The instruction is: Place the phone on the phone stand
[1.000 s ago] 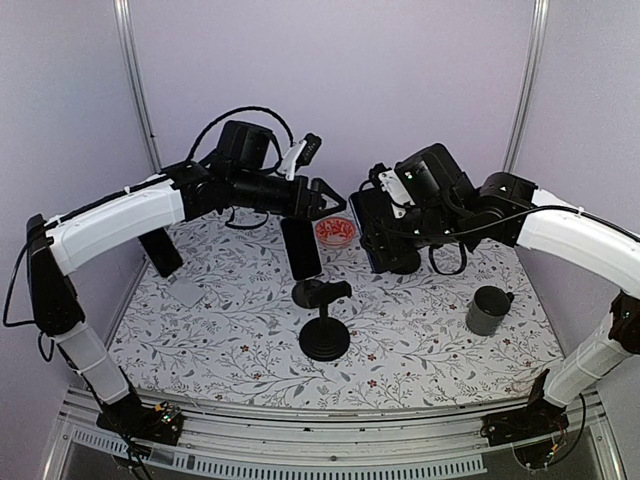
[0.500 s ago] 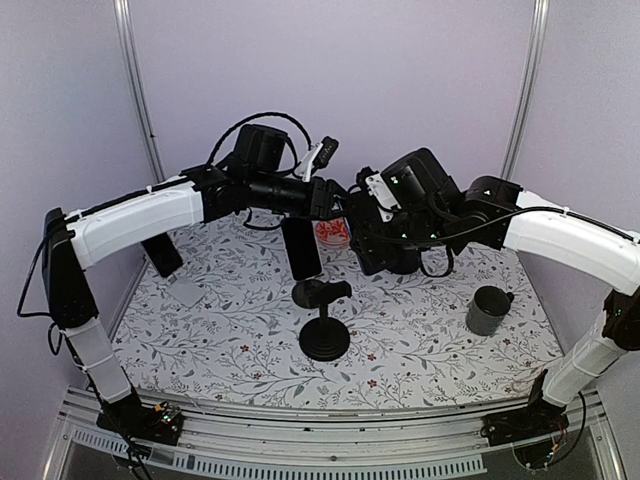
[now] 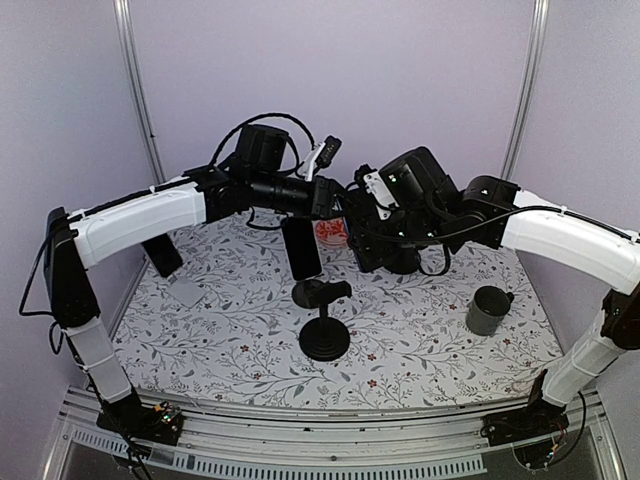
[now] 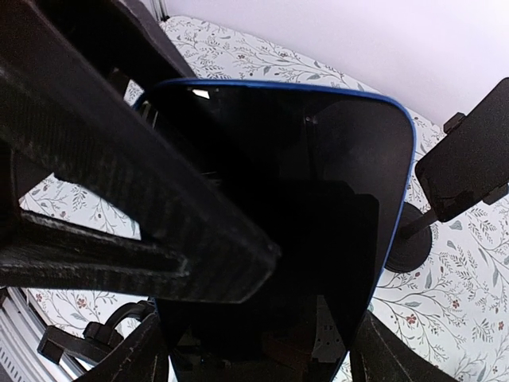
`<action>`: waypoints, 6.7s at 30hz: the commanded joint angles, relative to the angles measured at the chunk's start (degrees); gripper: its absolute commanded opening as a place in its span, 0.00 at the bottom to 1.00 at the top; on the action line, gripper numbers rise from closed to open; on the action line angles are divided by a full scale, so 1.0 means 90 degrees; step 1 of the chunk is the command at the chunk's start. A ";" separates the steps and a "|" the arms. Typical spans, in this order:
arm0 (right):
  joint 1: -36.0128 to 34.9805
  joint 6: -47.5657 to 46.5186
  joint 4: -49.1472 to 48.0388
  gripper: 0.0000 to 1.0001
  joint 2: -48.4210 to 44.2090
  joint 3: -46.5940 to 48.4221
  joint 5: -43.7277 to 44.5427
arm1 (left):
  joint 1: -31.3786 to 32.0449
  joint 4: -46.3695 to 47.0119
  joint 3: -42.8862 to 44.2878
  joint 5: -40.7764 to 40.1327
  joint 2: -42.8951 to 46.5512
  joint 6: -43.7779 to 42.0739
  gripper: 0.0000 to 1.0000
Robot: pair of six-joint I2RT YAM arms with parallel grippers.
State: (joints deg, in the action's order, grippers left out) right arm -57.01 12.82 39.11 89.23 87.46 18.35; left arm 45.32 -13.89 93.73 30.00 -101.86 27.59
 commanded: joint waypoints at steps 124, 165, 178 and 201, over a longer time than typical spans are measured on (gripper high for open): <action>0.0939 -0.1285 -0.2058 0.05 -0.0159 -0.2261 -0.7201 | 0.0361 -0.1904 -0.1468 0.3194 0.1757 -0.3911 0.00; 0.0938 -0.1821 -0.1106 0.00 0.0225 -0.1590 -0.7452 | -0.0547 -0.1470 -0.1776 0.4408 0.0424 -0.4863 0.00; 0.1207 -0.1817 -0.0949 0.00 -0.0168 -0.1846 -0.7343 | -0.1106 -0.2276 -0.3043 0.3112 0.1757 -0.4150 0.00; 0.0963 -0.0722 -0.2162 0.26 0.0163 -0.1473 -0.8328 | -0.0427 -0.1459 -0.1947 0.1686 0.0821 -0.3336 0.00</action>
State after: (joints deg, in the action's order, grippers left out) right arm -47.37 3.55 23.46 91.33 71.77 -47.16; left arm 41.69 -30.30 76.51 52.97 -92.79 -5.17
